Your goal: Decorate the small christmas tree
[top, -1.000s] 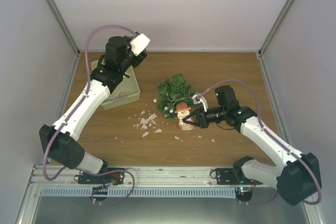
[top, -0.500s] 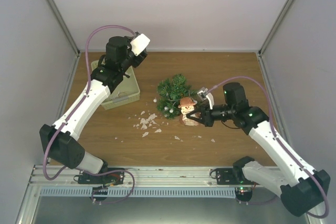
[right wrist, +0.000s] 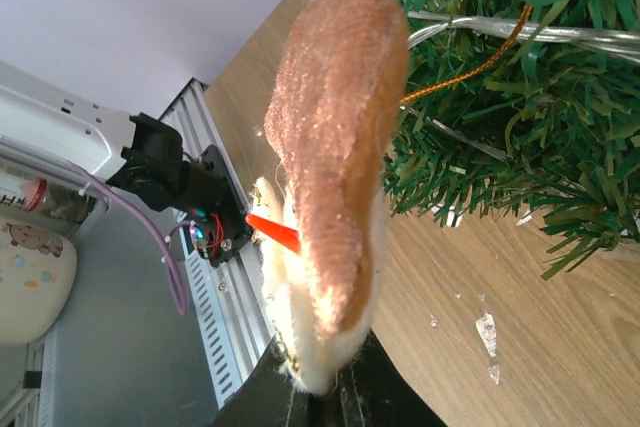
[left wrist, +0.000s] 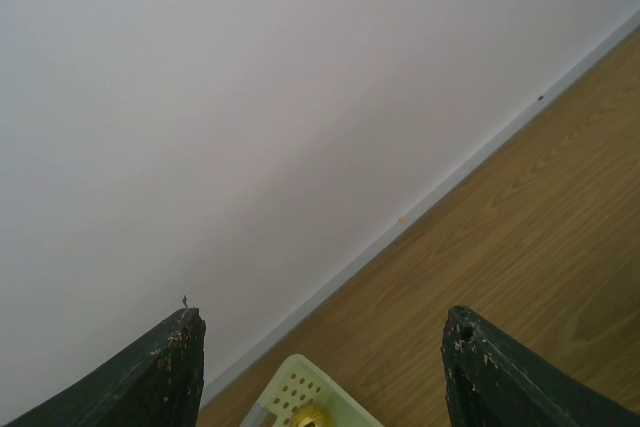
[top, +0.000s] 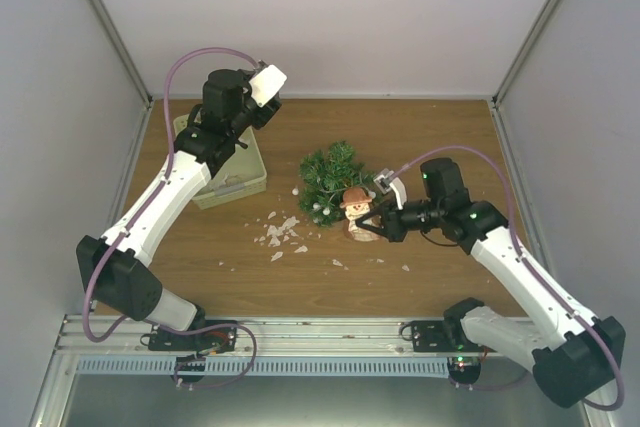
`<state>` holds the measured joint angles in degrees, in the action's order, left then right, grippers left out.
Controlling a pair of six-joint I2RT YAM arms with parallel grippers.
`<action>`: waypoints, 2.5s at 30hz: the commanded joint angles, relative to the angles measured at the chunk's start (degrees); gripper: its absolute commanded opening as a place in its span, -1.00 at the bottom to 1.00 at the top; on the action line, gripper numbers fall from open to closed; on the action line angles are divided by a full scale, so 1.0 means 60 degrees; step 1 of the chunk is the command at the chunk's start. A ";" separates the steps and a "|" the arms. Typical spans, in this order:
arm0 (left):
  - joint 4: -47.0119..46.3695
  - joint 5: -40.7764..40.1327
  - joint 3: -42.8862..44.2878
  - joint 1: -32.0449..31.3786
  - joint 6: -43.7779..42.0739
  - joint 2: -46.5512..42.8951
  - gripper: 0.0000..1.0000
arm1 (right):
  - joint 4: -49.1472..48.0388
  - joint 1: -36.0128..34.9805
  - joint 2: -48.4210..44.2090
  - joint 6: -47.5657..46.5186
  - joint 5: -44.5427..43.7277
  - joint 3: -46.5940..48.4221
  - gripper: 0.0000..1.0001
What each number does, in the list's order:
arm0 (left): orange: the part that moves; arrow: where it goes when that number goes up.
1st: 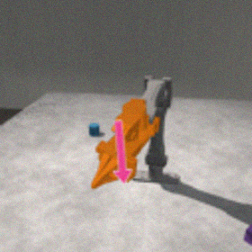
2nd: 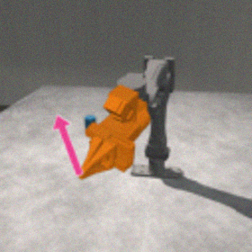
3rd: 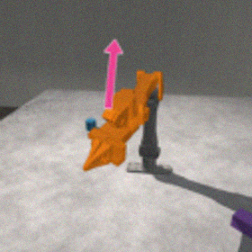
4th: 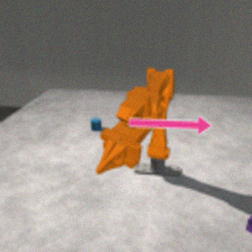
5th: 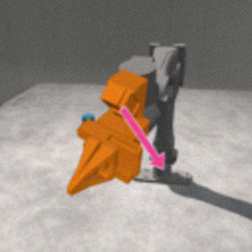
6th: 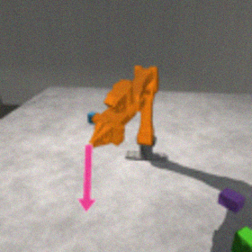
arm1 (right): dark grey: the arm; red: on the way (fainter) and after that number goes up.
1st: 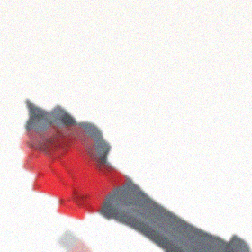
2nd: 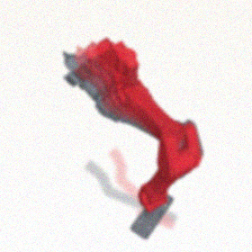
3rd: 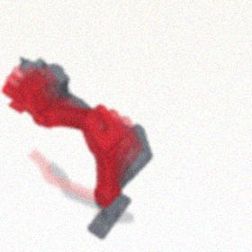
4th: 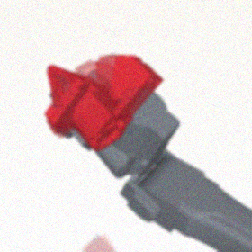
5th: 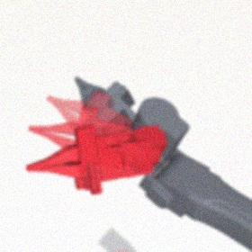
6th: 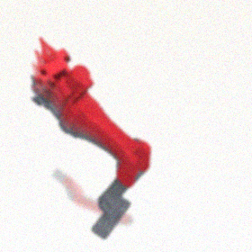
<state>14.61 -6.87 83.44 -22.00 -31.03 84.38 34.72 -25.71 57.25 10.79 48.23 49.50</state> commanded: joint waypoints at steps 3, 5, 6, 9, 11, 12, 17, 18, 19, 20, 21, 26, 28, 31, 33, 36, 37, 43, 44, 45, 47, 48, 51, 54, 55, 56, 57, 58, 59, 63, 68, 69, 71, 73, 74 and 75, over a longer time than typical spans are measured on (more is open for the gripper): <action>-0.0269 0.0095 -0.0050 0.0041 0.0073 -0.0015 0.31 | 0.0373 -0.0101 0.0136 -0.0355 -0.0360 -0.0097 -0.95; -0.0280 0.0094 -0.0058 0.0045 0.0074 -0.0029 0.31 | 0.0483 -0.0107 0.0147 -0.0384 -0.0441 -0.0125 -0.95; -0.0276 0.0115 -0.0059 0.0044 0.0073 -0.0032 0.31 | 0.0520 -0.0096 0.0134 -0.0378 -0.0506 -0.0136 -0.95; -0.0282 0.0132 -0.0040 0.0043 0.0064 -0.0023 0.31 | 0.0500 -0.0095 0.0077 -0.0309 -0.0480 -0.0124 -0.95; -0.0286 0.0130 -0.0056 0.0042 0.0073 -0.0010 0.31 | 0.0502 -0.0102 0.0054 -0.0349 -0.0184 0.0004 -0.96; -0.0282 0.0125 -0.0050 0.0040 0.0068 -0.0002 0.31 | 0.0501 -0.0095 0.0053 -0.0399 0.0041 0.0088 -0.96; -0.0318 0.0111 -0.0100 0.0039 0.0086 0.0010 0.31 | 0.0346 -0.0094 -0.0167 -0.0436 0.0949 0.0650 -0.96; -0.0319 0.0117 -0.0109 0.0045 0.0088 0.0014 0.31 | 0.0350 -0.0096 -0.0198 -0.0448 0.1091 0.0794 -0.97; -0.0325 0.0118 -0.0108 0.0041 0.0088 0.0027 0.31 | 0.0329 -0.0102 -0.0235 -0.0470 0.1191 0.0927 -0.97; -0.0326 0.0105 -0.0108 0.0047 0.0088 0.0036 0.31 | 0.0332 -0.0095 -0.0264 -0.0454 0.1264 0.1044 -0.97; -0.0326 0.0107 -0.0097 0.0041 0.0086 0.0055 0.31 | 0.0363 -0.0102 -0.0282 -0.0469 0.1293 0.1161 -0.96; -0.0282 0.0098 -0.0012 0.0047 0.0116 0.0105 0.49 | 0.0794 -0.0103 -0.0209 -0.0688 0.1038 0.1623 -0.97; -0.0284 0.0101 -0.0010 0.0039 0.0130 0.0095 0.61 | 0.1042 -0.0097 -0.0170 -0.0863 0.0700 0.1671 -0.97; -0.0269 0.0101 -0.0016 0.0048 0.0132 0.0069 0.81 | 0.1139 -0.0094 -0.0043 -0.1076 0.0361 0.1527 -0.97; -0.0267 0.0096 -0.0007 0.0042 0.0138 0.0073 0.94 | 0.0977 -0.0101 0.0090 -0.1121 0.0334 0.1284 -0.98; -0.0235 0.0118 -0.0007 0.0047 0.0146 0.0039 0.98 | 0.0805 -0.0085 0.0334 -0.1186 0.0191 0.1098 -0.99; -0.0217 0.0127 -0.0018 0.0037 0.0128 0.0043 0.98 | 0.0754 -0.0082 0.0412 -0.1190 0.0201 0.1060 -0.99; -0.0223 0.0139 -0.0072 0.0037 0.0131 0.0007 0.98 | 0.0672 -0.0002 0.0461 -0.1241 -0.0101 0.0770 -0.99; -0.0225 0.0157 -0.0067 0.0038 0.0132 0.0020 0.98 | 0.0649 0.0007 0.0428 -0.1212 -0.0188 0.0704 -0.99; -0.0231 0.0171 -0.0064 0.0034 0.0125 0.0028 0.98 | 0.0626 0.0021 0.0379 -0.1184 -0.0305 0.0656 -0.99; -0.0223 0.0181 -0.0053 0.0048 0.0154 0.0041 0.98 | 0.0590 0.0051 0.0272 -0.1114 -0.0469 0.0555 -0.99; -0.0216 0.0194 -0.0044 0.0046 0.0160 0.0043 0.98 | 0.0573 0.0067 0.0228 -0.1077 -0.0540 0.0511 -0.99; -0.0195 0.0207 -0.0031 0.0036 0.0163 0.0058 0.98 | 0.0490 0.0114 0.0156 -0.0943 -0.0616 0.0310 -0.99; -0.0172 0.0226 -0.0032 0.0038 0.0161 0.0052 0.98 | 0.0355 0.0160 0.0141 -0.0795 -0.0673 0.0058 -0.99; -0.0166 0.0236 -0.0032 0.0040 0.0161 0.0044 0.98 | 0.0311 0.0165 0.0133 -0.0748 -0.0703 0.0005 -0.99; -0.0165 0.0237 -0.0041 0.0036 0.0161 0.0043 0.98 | 0.0245 0.0178 0.0127 -0.0691 -0.0712 -0.0063 -0.99; -0.0165 0.0226 -0.0035 0.0036 0.0161 0.0056 0.98 | 0.0155 0.0171 0.0098 -0.0630 -0.0699 -0.0109 -0.99; -0.0165 0.0240 -0.0036 0.0047 0.0158 0.0065 0.98 | 0.0110 0.0172 0.0078 -0.0604 -0.0684 -0.0131 -0.99; -0.0165 0.0251 -0.0036 0.0048 0.0161 0.0072 0.98 | 0.0083 0.0188 0.0057 -0.0592 -0.0695 -0.0115 -0.99; -0.0179 0.0266 -0.0051 0.0045 0.0176 0.0101 0.98 | 0.0063 0.0197 -0.0040 -0.0570 -0.0893 -0.0070 -0.99; -0.0189 0.0257 -0.0066 0.0047 0.0181 0.0102 0.98 | 0.0199 0.0206 0.0050 -0.0610 -0.0809 -0.0192 -0.99; -0.0188 0.0258 -0.0075 0.0044 0.0189 0.0102 0.98 | 0.0204 0.0198 0.0039 -0.0618 -0.0729 -0.0246 -0.99; -0.0172 0.0274 -0.0083 0.0042 0.0177 0.0101 0.98 | 0.0217 0.0208 0.0024 -0.0598 -0.0626 -0.0363 -0.99; -0.0165 0.0281 -0.0064 0.0047 0.0190 0.0115 0.98 | 0.0254 0.0203 -0.0003 -0.0600 -0.0549 -0.0409 -0.99; -0.0165 0.0294 -0.0071 0.0039 0.0190 0.0113 0.98 | 0.0273 0.0203 -0.0006 -0.0610 -0.0536 -0.0404 -0.99; -0.0154 0.0292 -0.0065 0.0047 0.0202 0.0116 0.98 | 0.0270 0.0203 -0.0006 -0.0578 -0.0514 -0.0409 -0.99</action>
<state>14.90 -6.00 83.44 -22.02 -30.55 84.62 36.40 -24.84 57.84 6.94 43.86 47.75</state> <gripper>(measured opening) 0.990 0.052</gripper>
